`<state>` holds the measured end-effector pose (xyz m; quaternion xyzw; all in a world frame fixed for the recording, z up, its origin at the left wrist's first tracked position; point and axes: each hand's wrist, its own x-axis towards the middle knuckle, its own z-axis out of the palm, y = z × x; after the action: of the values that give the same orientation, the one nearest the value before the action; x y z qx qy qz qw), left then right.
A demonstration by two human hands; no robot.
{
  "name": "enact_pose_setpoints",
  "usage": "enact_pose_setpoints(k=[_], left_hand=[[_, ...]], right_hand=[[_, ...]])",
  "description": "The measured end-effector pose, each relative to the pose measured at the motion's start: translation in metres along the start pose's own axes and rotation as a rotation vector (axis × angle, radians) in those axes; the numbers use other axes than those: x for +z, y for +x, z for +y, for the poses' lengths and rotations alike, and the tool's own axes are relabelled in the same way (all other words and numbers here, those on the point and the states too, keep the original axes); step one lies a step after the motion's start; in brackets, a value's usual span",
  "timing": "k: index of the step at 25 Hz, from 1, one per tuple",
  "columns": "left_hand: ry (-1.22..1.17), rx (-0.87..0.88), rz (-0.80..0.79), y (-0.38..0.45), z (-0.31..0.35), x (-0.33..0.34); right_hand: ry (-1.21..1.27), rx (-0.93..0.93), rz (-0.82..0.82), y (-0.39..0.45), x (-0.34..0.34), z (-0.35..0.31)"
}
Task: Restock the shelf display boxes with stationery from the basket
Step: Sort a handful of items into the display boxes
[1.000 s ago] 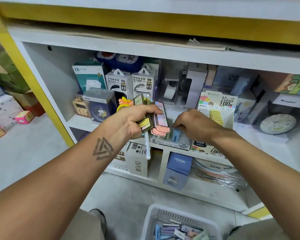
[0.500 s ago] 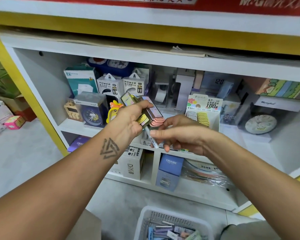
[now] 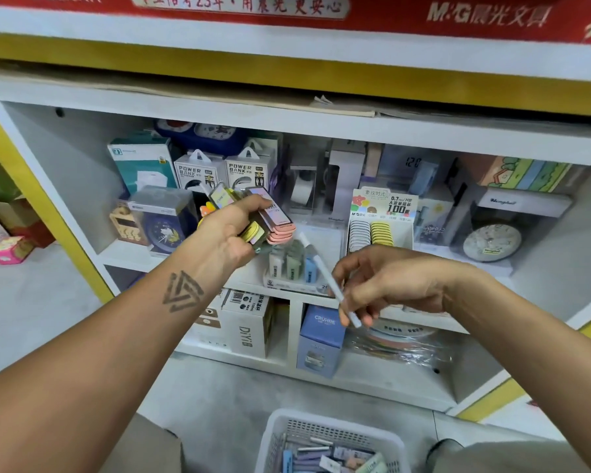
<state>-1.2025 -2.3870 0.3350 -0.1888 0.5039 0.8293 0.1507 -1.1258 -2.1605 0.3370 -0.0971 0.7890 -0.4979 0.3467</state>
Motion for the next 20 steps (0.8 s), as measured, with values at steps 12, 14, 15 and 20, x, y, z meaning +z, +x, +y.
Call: enact_pose_setpoints(k=[12, 14, 15, 20], left_hand=[[0.172, -0.056, -0.143, -0.033, -0.029, 0.043], [0.178, -0.09, -0.184, -0.037, -0.038, 0.054], [0.181, -0.097, -0.201, -0.039, -0.041, 0.06], [0.184, -0.079, -0.26, -0.036, -0.05, 0.084]], right_hand=[[0.234, -0.106, 0.798, -0.035, -0.067, 0.017], [0.123, -0.096, 0.896, -0.049, -0.079, 0.024], [0.086, -0.105, 0.914, -0.054, -0.084, 0.029], [-0.179, -0.076, 1.007, -0.064, -0.1, 0.052]])
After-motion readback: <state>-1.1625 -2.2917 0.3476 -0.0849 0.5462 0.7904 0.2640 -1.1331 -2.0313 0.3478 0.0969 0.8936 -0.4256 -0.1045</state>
